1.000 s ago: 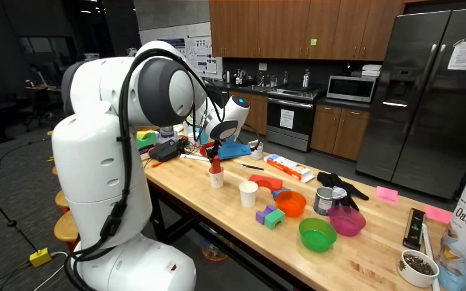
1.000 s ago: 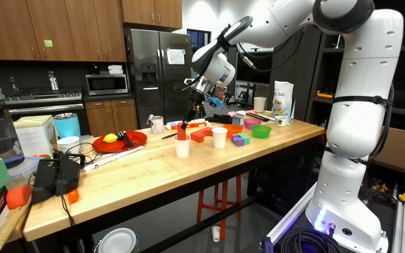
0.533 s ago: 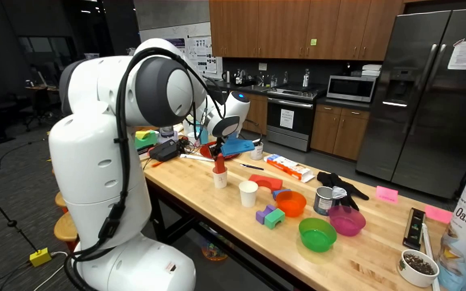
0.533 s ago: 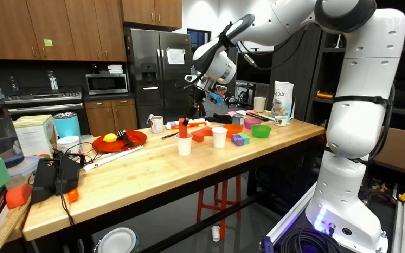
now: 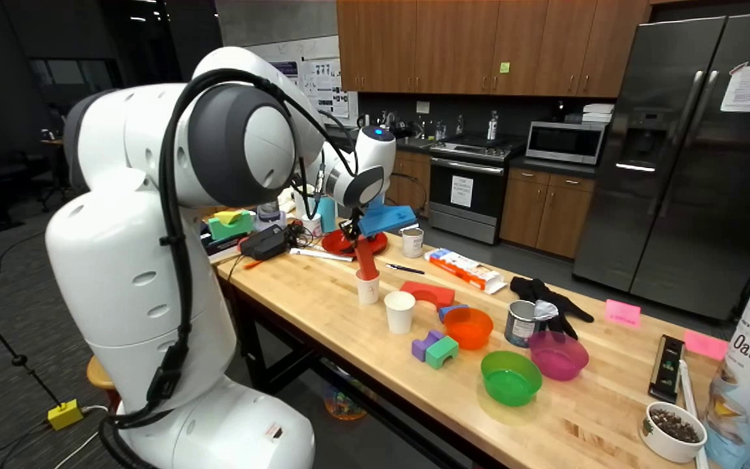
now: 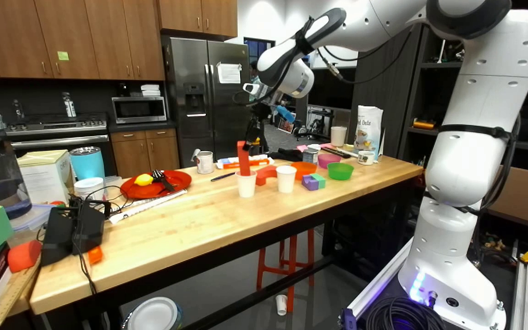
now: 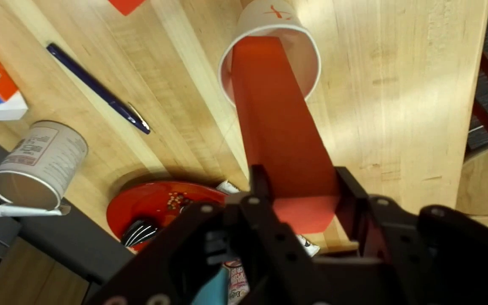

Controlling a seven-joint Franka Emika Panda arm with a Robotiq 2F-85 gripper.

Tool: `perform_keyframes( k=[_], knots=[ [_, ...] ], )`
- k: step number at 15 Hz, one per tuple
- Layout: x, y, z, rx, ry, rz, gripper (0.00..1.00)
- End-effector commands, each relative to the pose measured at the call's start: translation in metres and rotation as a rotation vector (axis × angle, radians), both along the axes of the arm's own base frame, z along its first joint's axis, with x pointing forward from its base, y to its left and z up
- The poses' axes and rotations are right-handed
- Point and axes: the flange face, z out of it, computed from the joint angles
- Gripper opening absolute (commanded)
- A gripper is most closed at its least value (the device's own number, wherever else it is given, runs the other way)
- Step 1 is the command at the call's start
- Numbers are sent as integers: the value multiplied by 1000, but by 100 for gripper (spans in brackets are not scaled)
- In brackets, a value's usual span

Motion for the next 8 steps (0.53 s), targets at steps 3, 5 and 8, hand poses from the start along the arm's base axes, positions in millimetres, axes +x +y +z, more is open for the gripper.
perform_keyframes(
  k=[3, 5, 8],
  knots=[
    [-50, -17, 59, -109, -123, -137, 16],
    [-74, -21, 81, -151, -176, -209, 16],
    [-106, -25, 105, -210, -236, -319, 16]
  ],
)
